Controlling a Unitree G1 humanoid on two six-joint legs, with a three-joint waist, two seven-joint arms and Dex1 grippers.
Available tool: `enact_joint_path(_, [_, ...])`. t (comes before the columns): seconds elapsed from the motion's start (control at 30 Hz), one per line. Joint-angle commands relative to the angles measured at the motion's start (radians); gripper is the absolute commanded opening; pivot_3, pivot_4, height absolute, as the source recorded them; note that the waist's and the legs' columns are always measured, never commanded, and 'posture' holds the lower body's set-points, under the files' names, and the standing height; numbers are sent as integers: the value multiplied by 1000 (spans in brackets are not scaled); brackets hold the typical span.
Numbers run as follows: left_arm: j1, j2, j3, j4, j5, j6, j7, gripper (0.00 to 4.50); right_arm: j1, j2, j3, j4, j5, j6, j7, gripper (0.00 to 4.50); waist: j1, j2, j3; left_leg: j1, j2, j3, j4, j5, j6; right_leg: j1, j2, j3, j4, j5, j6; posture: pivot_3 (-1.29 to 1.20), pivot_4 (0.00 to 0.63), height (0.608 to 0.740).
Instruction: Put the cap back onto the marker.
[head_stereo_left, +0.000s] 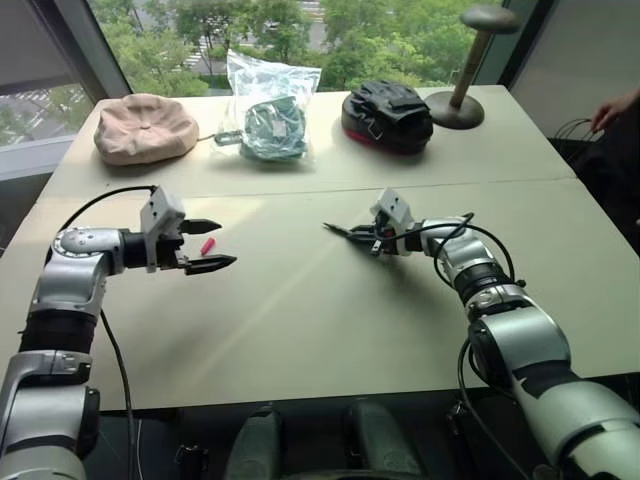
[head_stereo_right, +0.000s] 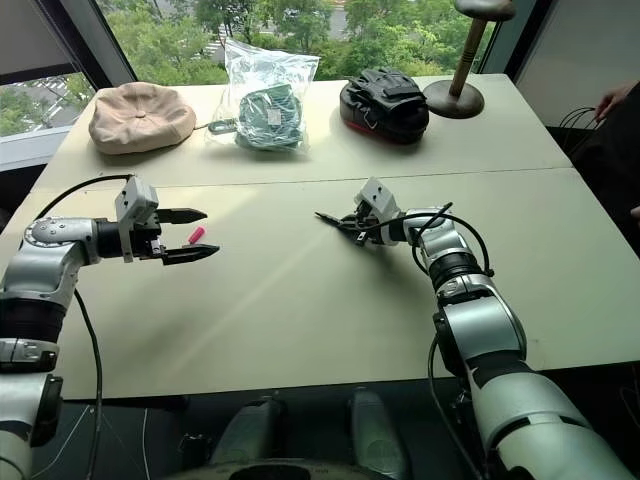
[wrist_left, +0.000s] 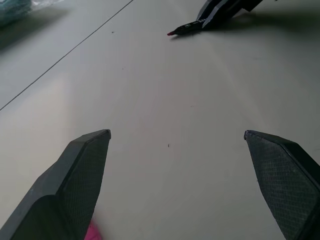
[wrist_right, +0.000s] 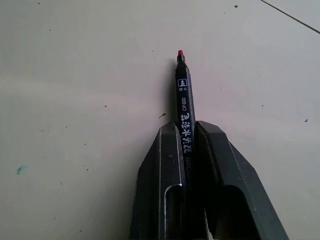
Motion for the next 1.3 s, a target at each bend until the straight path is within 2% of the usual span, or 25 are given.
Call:
enact_joint_path(0.03, [-3,25,58,-4,-5,-22,45,4500,-42,0,-8,-22,-5,-1,6,34,0,0,0,0,0,0,0,0,0,0,0,0,0,0,0,0,150,740])
enact_joint_path(0.13, [-3,42,78,48,18,-58,86,4500,-57,-18,12,-118,-12,1,68,34,0,1,0,0,0,0,0,0,0,-1,0,0,0,0,0,0,150,740])
enact_joint_path(0.3, [28,73,114,126,45,-112,160,4500,25,-66,107,-507,-15,128,221,34,1,0,0,-2,0,-1,-1,0,0,-4,-1,0,1,0,0,0,150,740])
enact_joint_path(0.4, [59,80,123,153,68,-121,216,4500,87,-84,142,-694,-2,232,254,34,4,0,0,-2,0,-2,-2,0,0,-4,-3,-1,1,0,0,0,150,740])
enact_joint_path(0.47, [69,71,133,173,74,-120,261,4500,104,-77,147,-748,3,285,239,34,7,0,0,-3,0,-2,-2,0,0,-4,-4,-1,1,0,0,0,150,740])
enact_joint_path(0.83, [88,-66,118,125,68,-101,372,4500,132,-45,164,-759,-5,328,159,34,10,0,0,-2,-3,-1,1,1,-1,-3,-10,-2,2,0,1,0,150,740])
enact_joint_path(1.1, [120,-186,112,66,92,-55,545,4500,151,-45,154,-769,4,350,120,34,8,-1,0,-2,-3,-1,0,1,-1,-3,-10,-2,2,1,1,0,150,740])
enact_joint_path(1.3, [89,-224,103,107,125,-45,649,4500,144,-43,154,-755,6,345,107,34,10,-1,-1,0,-3,-1,1,1,-1,-1,-10,-3,2,1,1,0,150,740])
